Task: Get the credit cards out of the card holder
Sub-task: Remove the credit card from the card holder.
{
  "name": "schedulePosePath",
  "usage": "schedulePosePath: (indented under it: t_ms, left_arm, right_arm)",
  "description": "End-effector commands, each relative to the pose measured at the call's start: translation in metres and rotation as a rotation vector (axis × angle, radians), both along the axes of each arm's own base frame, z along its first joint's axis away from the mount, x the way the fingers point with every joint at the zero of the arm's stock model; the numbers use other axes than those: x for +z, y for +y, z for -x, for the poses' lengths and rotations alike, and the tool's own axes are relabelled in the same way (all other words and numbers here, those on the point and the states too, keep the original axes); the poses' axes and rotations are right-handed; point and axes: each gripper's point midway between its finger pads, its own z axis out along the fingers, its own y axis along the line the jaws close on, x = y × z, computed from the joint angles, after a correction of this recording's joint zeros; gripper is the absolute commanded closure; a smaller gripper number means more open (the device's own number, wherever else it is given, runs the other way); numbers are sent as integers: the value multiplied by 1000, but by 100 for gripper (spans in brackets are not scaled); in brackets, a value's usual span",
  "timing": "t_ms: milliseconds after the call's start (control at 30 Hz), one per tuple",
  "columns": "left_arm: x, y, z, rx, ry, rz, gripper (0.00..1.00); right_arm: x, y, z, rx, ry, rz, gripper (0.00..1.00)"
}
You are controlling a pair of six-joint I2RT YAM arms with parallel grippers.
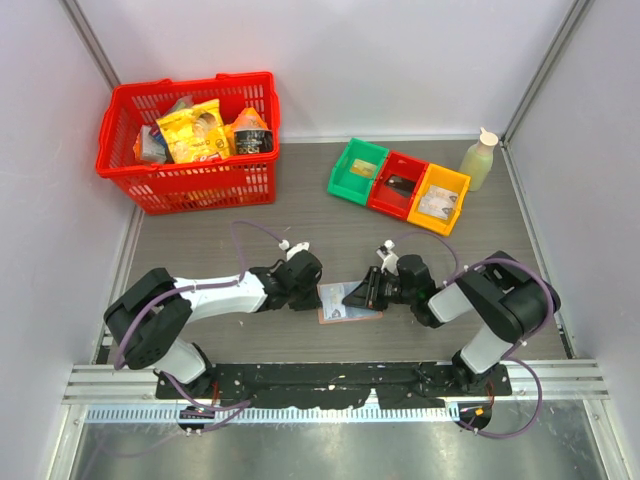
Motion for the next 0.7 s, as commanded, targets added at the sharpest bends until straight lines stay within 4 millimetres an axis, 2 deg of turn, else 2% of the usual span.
schedulePosePath:
  t_ms: [0, 133, 300, 400, 567, 667]
  left_arm:
    - [-9, -2, 7, -9, 13, -8, 89]
    - [-10, -6, 8, -14, 15, -6, 90]
    - [-13, -3, 9, -2, 16, -17, 92]
    - [-15, 2, 9, 14, 14, -27, 96]
    - [-13, 7, 8, 49, -2, -16, 100]
    - [-4, 4, 6, 52, -23, 17, 99]
  right_arm:
    - [12, 9, -7, 26, -41, -57, 79]
    - [18, 15, -5, 43, -37, -111, 80]
    - [23, 16, -2, 42, -32, -157, 89]
    - [21, 12, 1, 40, -29, -153, 100]
    - [22, 6, 0, 28, -28, -151, 99]
    - [15, 3, 0, 29, -16, -119, 100]
